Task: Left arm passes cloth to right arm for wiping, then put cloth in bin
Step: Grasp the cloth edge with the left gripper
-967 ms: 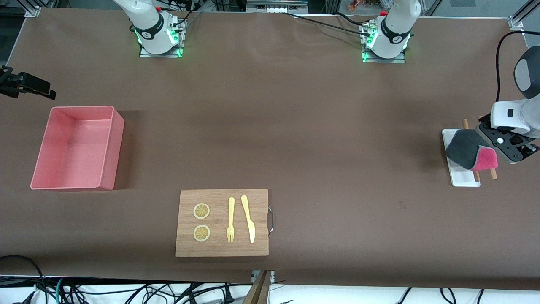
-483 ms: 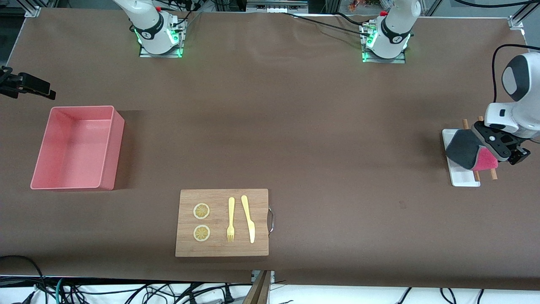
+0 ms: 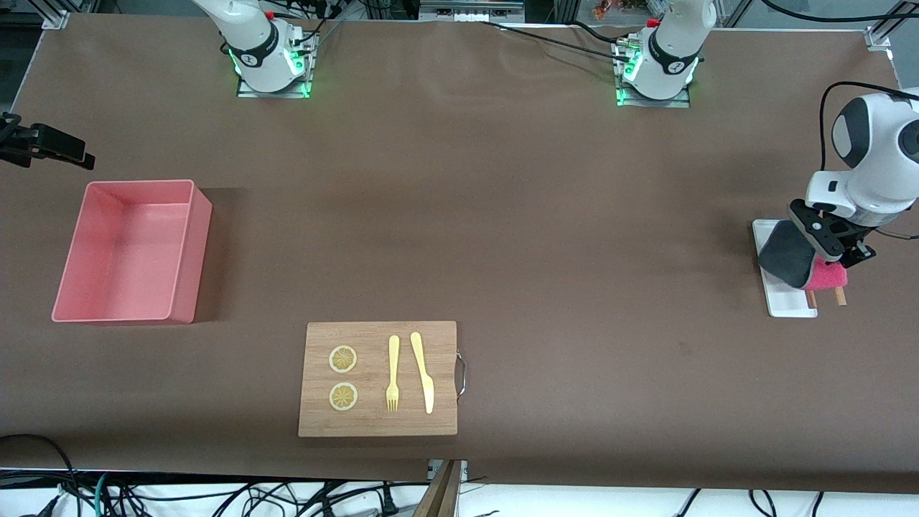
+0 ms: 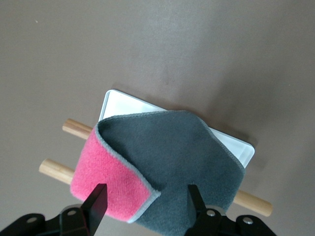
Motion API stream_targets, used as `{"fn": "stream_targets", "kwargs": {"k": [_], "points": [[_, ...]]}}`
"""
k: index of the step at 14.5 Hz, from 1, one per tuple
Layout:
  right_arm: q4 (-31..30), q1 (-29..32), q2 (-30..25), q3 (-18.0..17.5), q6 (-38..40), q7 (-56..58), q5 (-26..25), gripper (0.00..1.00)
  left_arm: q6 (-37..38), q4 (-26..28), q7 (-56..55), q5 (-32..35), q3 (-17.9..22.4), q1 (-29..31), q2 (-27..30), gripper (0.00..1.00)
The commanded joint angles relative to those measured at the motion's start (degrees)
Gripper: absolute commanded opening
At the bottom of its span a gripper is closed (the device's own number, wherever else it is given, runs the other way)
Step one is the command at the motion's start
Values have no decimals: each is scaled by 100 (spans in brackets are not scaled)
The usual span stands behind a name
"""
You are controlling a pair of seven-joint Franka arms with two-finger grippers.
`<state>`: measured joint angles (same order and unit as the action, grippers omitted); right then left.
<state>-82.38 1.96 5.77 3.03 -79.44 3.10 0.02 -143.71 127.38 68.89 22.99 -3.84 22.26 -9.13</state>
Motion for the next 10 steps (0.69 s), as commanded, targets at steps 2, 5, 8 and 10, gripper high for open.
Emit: {"fn": "stream_targets", "kwargs": {"k": [2, 5, 8, 10], "points": [[152, 59, 73, -21, 34, 42, 6, 100, -157, -29, 54, 380, -64, 182, -106, 73], [152, 59, 73, -21, 34, 42, -2, 100, -464, -3, 54, 487, -55, 278, -229, 73], [152, 59, 73, -21, 34, 51, -11, 100, -693, 15, 115, 496, -55, 384, -370, 72], [152, 50, 73, -21, 34, 51, -11, 100, -702, -3, 159, 496, -64, 385, -379, 60]]}}
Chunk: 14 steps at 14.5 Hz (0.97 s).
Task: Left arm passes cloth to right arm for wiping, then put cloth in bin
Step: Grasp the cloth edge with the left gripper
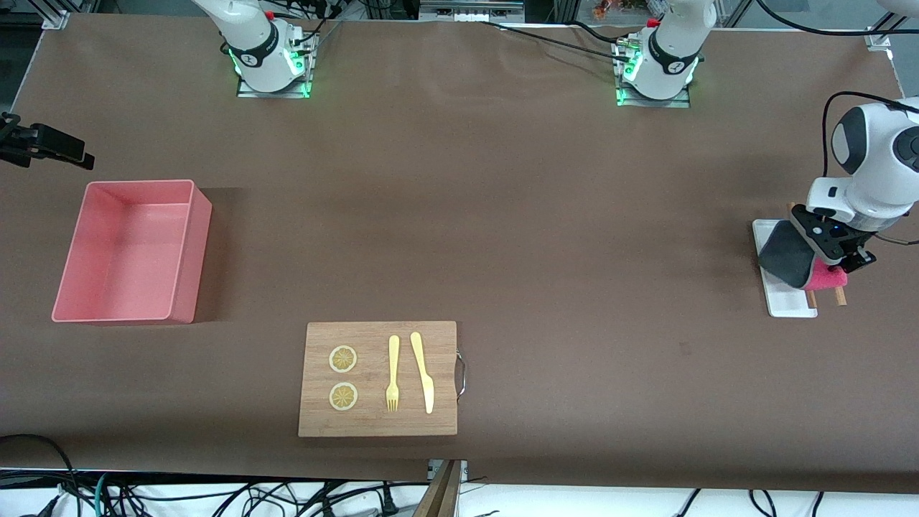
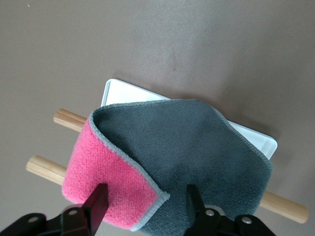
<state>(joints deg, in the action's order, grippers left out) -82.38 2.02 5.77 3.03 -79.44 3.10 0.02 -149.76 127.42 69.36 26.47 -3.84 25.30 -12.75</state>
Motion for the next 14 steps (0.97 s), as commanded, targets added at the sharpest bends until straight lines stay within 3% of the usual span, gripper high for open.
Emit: {"fn": "stream_targets", "kwargs": {"k": [1, 3, 11, 14], "points": [[152, 53, 73, -22, 34, 50, -11, 100, -98, -7, 208, 148, -64, 80, -8, 49], [152, 53, 73, -22, 17, 50, 6, 100, -89, -25, 297, 148, -64, 80, 1, 33], [152, 44, 73, -22, -10, 50, 6, 100, 121, -60, 288, 130, -90, 80, 89, 24], [152, 53, 73, -22, -10, 50, -2, 100, 595, -77, 279, 51, -274, 45, 299, 6]]}}
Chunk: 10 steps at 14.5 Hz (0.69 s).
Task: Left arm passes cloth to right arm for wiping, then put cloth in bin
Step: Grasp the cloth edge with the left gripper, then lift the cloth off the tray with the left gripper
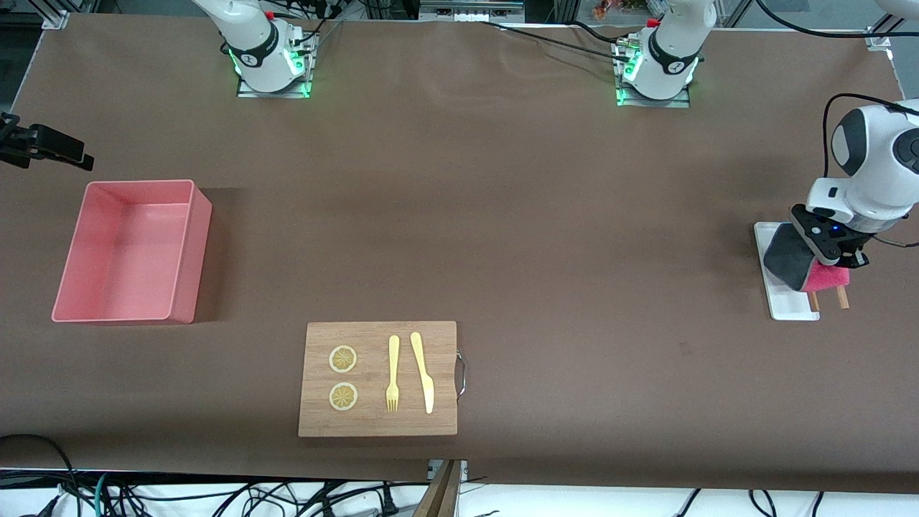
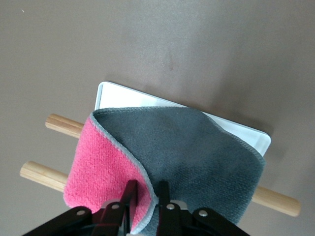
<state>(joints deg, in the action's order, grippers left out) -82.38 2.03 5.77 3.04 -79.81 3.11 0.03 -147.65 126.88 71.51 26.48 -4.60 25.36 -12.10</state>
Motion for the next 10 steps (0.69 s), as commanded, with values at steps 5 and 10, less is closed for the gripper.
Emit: {"fn": "stream_targets", "kwargs": {"k": [5, 10], "points": [[152, 52, 134, 4, -17, 50, 24, 100, 1219, -373, 65, -55, -523, 39, 366, 0], [152, 52, 152, 4, -25, 41, 33, 100, 2325, -1128, 65, -327, -831, 22, 366, 0]]}}
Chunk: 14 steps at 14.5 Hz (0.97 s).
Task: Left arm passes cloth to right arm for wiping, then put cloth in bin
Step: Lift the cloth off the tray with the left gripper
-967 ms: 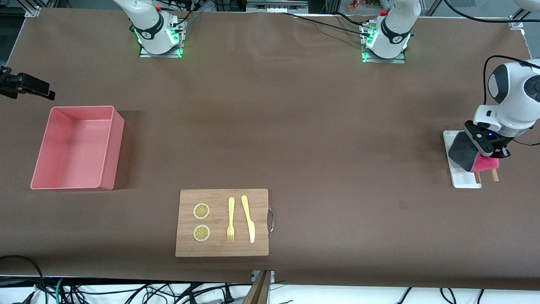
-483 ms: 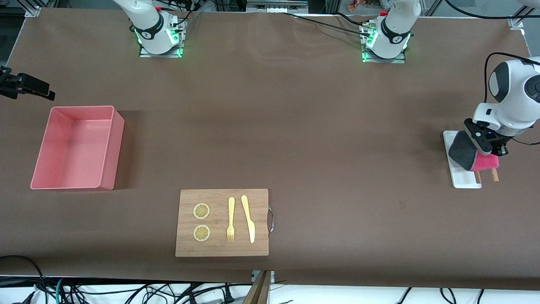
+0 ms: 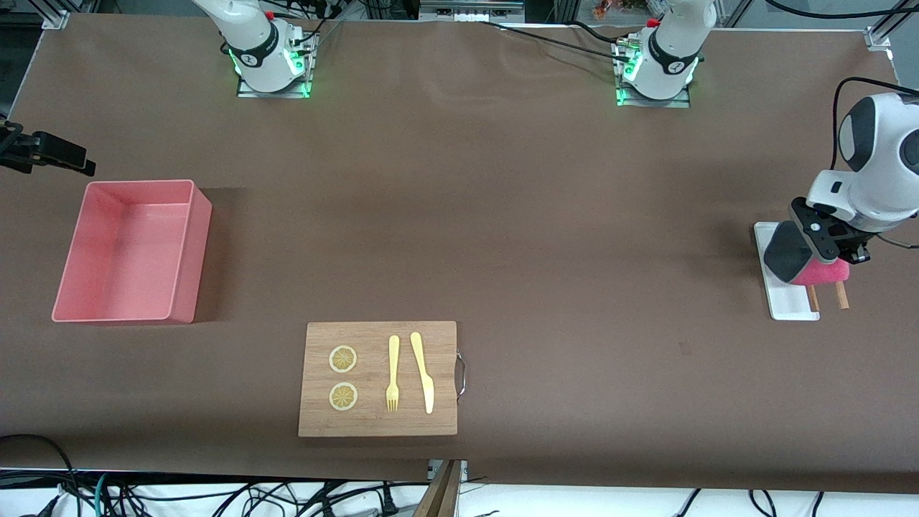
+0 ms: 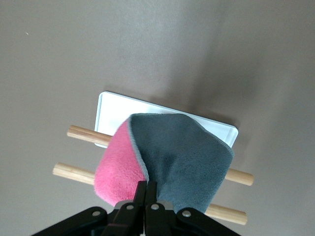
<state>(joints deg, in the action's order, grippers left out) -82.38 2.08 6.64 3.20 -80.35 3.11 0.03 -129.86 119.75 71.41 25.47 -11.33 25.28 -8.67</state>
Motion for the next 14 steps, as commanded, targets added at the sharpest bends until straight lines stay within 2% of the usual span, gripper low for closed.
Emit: {"fn": "stream_targets", "kwargs": {"k": [1, 7, 12, 14], "points": [[152, 38, 66, -21, 28, 41, 32, 100, 801, -627, 75, -253, -263, 30, 23, 0], [143, 21, 66, -30, -103, 32, 32, 100, 2515, -2016, -337, -385, -1090, 3, -30, 0], [99, 3, 109, -30, -165, 32, 32, 100, 3562, -2719, -1540, -587, -2003, -49, -126, 0], [99, -14, 215, -48, -156, 32, -3, 100, 3765, -2869, -1884, -1033, -2057, -163, -153, 0]]}}
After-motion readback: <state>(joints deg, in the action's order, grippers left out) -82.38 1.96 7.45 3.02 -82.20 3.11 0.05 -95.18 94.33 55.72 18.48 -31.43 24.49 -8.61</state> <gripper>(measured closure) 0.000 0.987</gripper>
